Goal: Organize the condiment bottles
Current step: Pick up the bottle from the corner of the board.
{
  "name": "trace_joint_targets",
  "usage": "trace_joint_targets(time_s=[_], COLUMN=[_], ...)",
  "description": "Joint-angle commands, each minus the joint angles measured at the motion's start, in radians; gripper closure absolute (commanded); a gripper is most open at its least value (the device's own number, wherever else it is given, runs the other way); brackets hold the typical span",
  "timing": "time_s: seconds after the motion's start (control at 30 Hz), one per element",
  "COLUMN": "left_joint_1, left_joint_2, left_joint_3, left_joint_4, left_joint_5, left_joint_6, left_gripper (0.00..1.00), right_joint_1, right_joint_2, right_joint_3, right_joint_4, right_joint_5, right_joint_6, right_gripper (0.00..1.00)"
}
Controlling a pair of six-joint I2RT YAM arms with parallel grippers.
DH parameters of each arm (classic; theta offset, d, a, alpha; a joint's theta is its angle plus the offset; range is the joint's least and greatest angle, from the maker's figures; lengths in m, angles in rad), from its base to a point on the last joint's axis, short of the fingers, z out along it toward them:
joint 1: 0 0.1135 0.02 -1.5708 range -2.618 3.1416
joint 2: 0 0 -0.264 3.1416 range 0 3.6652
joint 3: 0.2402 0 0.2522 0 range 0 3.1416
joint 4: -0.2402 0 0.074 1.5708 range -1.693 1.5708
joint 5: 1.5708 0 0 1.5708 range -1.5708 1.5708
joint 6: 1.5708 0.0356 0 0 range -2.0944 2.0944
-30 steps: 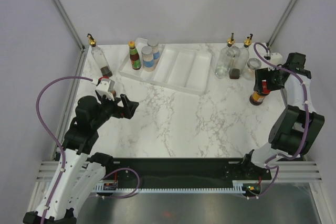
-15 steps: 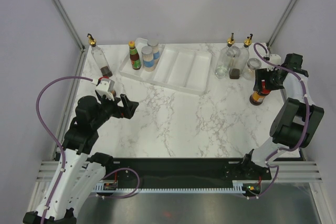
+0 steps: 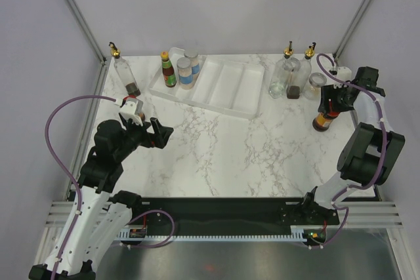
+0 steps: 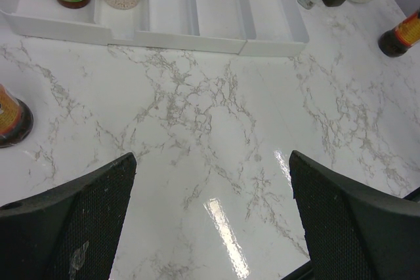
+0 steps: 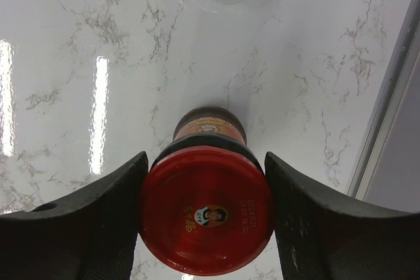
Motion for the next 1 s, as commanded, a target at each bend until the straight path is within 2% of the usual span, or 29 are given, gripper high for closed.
trace_joint_targets(time_s=[0.0, 0.1, 0.33, 0.47, 0.7, 0.97], left_joint_1=[-0.002, -0.002, -0.003, -0.003, -0.003, -0.002], left_joint_2=[-0.006, -0.008, -0.008, -0.008, -0.008, -0.009], left_joint_3=[0.001, -0.001, -0.001, -0.001, 0.001, -0.001], left_joint_4=[0.03, 0.032, 0.03, 0.032, 0.032, 0.029], left_joint_5=[-0.018, -0.018, -0.02, -0.021, -0.026, -0.036], left_joint_6=[0.034, 0.035, 0.034, 0.035, 0.034, 0.032], left_gripper=[0.0, 0.0, 0.0, 0.0, 0.0, 0.0], right_joint_1=[-0.002, -0.002, 0.016, 0.073, 0.285, 0.589], right_joint_2=[-0.043, -0.098, -0.235, -0.284, -0.325, -0.214], right_joint_3=[-0.026, -0.041, -0.041, -0.044, -0.03, 0.112], right_joint_4=[0.006, -0.008, -0.082, -0.116, -0.123, -0.125], right_joint_5=[-0.014, -0.036, -0.097, -0.106, -0.097, -0.041], right_joint_6=[-0.025, -0.039, -0.065, -0.054, 0.026, 0.102], right_gripper=[0.95, 1.0, 1.0, 1.0, 1.0, 1.0])
